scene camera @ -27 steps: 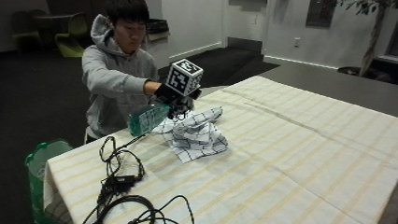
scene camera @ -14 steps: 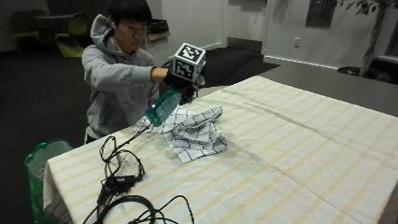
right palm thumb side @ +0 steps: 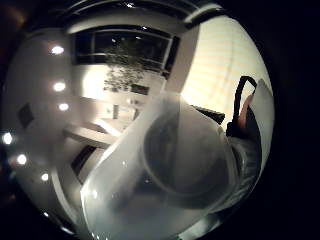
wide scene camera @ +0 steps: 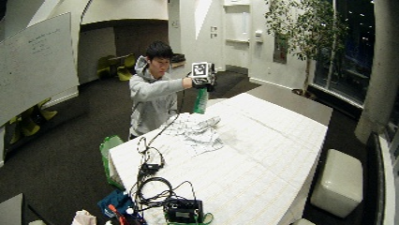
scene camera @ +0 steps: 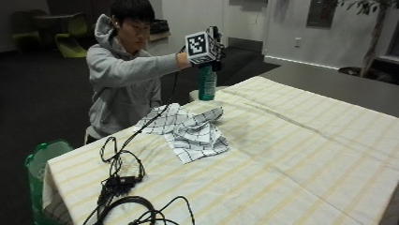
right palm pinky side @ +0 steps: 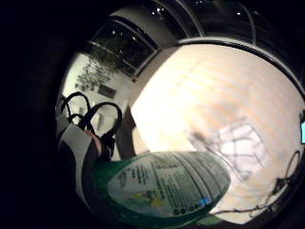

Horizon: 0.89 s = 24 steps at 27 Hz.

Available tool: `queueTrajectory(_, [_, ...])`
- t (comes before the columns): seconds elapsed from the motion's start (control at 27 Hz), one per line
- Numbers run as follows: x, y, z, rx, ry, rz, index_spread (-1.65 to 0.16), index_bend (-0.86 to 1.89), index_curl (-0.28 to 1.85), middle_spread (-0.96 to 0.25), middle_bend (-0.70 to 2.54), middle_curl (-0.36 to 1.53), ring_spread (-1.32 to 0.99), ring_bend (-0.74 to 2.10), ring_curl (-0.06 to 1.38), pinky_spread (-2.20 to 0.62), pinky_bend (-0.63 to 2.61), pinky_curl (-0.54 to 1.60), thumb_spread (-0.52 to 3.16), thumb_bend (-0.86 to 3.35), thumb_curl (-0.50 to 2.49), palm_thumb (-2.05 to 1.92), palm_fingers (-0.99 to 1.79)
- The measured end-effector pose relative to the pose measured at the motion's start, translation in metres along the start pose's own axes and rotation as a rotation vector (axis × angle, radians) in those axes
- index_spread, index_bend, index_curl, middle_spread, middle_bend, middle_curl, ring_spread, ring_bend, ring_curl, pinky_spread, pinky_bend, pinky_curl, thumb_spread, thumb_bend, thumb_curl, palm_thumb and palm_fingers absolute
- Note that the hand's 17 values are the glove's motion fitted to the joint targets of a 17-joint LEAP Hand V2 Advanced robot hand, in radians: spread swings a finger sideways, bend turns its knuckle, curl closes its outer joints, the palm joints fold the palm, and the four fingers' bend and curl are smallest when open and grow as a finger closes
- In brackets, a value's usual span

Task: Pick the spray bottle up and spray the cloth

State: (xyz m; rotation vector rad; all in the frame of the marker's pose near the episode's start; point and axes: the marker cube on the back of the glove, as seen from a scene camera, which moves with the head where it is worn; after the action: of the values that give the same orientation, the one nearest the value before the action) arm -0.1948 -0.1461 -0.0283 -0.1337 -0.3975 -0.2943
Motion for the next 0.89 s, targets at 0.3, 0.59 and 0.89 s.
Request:
queueTrajectory(0.3, [0.026, -0.031, 0.085, 0.048, -0.293, -0.001, -0.16, 0.48, 0.55, -0.09, 0.68, 0.53, -0.14, 0.76, 0.49, -0.26, 0.45, 0.43, 0.16, -0.03, 0.76, 0.95, 1.38])
queueTrajectory(0.59, [0.065, -0.044, 0.159, -0.100, -0.175, 0.022, -0.16, 0.47, 0.56, -0.07, 0.68, 0.52, -0.12, 0.71, 0.48, -0.26, 0.44, 0.43, 0.17, -0.03, 0.77, 0.94, 1.35])
queueTrajectory(0.89, [0.064, -0.033, 0.148, -0.227, -0.118, 0.042, -0.22, 0.26, 0.52, -0.08, 0.47, 0.47, -0.12, 0.54, 0.44, -0.19, 0.51, 0.43, 0.30, -0.03, 0.76, 0.95, 0.99])
